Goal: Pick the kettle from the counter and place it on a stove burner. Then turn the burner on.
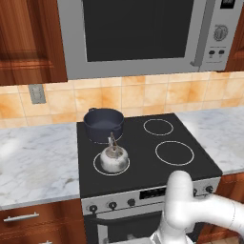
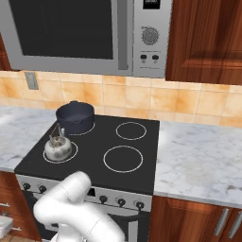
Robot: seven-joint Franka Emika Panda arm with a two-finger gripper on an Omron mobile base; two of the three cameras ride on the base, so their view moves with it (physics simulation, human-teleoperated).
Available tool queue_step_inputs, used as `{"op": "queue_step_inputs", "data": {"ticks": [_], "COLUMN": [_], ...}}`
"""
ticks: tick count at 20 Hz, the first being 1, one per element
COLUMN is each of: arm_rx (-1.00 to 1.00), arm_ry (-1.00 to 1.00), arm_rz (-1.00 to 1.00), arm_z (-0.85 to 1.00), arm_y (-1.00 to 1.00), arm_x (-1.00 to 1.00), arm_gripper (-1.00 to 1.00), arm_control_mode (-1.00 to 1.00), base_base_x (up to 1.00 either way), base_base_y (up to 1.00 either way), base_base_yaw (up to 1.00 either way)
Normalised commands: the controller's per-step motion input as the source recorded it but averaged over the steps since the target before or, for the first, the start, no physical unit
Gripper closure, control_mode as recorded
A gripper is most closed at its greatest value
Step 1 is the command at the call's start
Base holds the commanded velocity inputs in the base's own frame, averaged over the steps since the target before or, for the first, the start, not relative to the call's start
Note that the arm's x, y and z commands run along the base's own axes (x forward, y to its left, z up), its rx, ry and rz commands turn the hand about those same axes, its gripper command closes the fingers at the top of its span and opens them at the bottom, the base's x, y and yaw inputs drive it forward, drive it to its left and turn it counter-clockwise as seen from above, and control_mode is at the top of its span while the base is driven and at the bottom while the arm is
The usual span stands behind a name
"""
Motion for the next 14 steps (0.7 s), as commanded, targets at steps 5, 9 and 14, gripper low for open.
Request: {"op": "queue_step_inputs", "data": {"ticks": [5,9,14], "arm_rx": [0.11,0.00,0.00], "arm_ry": [-0.02,0.00,0.00], "arm_rz": [0.00,0.00,0.00], "arm_z": [0.00,-0.02,-0.05], "arm_y": [-0.02,0.00,0.01], "arm_x": [0.02,0.45,0.74], "arm_gripper": [-1.00,-1.00,-1.00], "arm_control_mode": [-1.00,-1.00,-1.00], "base_base_x": [0.00,0.00,0.00], "base_base_y": [0.00,0.00,0.00], "base_base_yaw": [0.00,0.00,0.00]}}
